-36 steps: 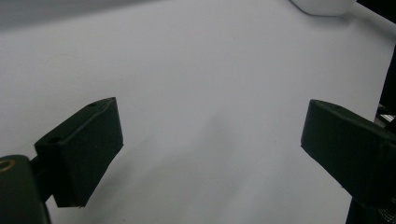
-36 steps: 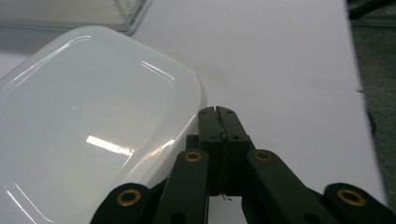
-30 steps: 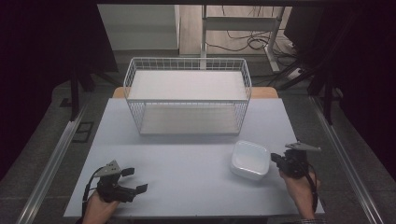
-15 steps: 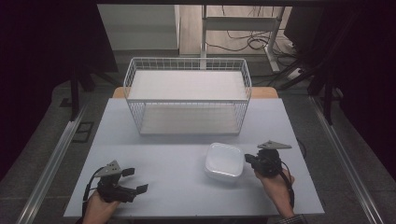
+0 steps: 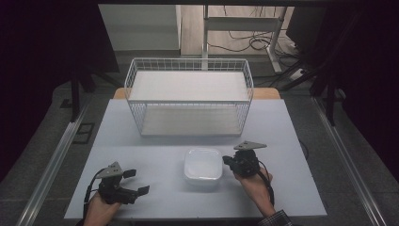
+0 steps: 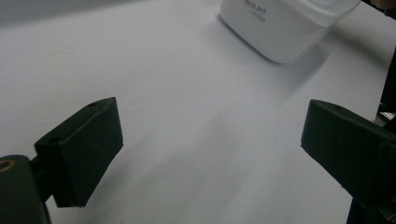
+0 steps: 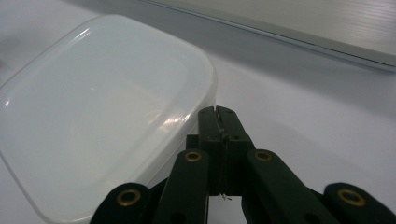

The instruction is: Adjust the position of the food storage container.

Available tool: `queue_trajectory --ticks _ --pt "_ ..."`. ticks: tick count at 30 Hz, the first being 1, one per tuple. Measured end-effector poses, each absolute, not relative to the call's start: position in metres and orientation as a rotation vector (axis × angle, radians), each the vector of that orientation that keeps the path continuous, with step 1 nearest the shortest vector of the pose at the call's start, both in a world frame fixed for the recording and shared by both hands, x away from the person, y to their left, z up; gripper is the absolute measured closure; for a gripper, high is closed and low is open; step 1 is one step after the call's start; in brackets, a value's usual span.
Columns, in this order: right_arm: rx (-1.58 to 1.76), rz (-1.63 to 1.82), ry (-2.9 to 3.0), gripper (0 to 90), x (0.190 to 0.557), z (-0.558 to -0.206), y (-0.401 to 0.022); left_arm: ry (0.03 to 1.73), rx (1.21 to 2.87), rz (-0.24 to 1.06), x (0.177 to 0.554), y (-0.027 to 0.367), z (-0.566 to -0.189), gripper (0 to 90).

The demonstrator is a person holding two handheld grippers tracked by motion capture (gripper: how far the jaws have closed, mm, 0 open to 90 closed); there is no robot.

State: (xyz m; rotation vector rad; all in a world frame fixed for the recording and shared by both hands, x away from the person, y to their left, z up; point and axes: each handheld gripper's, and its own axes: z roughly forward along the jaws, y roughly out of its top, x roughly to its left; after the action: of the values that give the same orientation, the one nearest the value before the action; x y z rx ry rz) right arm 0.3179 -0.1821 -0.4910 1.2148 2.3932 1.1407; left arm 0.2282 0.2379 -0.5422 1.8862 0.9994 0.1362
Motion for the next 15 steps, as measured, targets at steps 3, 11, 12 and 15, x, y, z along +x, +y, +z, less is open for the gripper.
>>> queue_trajectory --ticks 3,11,12,15 --pt "1.192 1.147 2.413 89.0 0.317 -0.492 -0.173 0.999 1.886 0.133 0.228 0.238 -0.542 5.2" --pt "1.133 1.089 2.354 77.1 0.312 -0.485 -0.185 0.993 1.887 0.13 0.229 0.237 -0.542 5.9" --pt "1.113 1.095 2.342 68.1 0.309 -0.483 -0.191 0.993 1.887 0.125 0.229 0.237 -0.542 6.0" --pt "1.069 1.085 2.333 56.3 0.303 -0.481 -0.198 0.997 1.888 0.114 0.229 0.236 -0.542 6.7"
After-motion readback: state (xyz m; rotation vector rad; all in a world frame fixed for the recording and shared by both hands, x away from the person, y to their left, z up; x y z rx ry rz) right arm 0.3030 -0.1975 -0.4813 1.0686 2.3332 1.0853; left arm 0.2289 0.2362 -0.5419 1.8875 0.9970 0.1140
